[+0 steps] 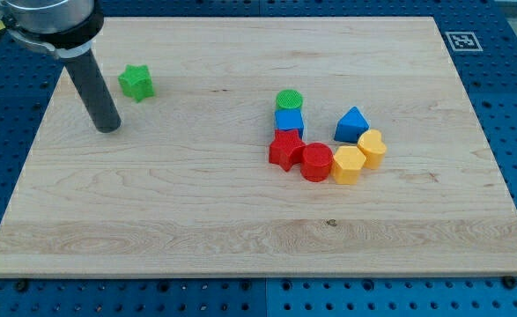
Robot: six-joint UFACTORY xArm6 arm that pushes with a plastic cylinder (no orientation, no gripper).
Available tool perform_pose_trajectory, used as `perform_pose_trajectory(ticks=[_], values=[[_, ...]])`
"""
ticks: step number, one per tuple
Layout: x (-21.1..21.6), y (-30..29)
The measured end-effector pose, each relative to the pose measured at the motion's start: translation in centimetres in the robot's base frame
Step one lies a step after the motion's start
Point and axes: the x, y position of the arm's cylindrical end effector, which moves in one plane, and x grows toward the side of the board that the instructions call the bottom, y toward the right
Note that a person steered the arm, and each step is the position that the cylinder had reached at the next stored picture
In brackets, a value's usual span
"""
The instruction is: Move the green star slightly upwards
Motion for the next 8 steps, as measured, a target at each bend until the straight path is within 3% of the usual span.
perform_pose_trajectory(ticks=[2, 8], values=[[-3.5, 0.3], [-4.7, 2.4]])
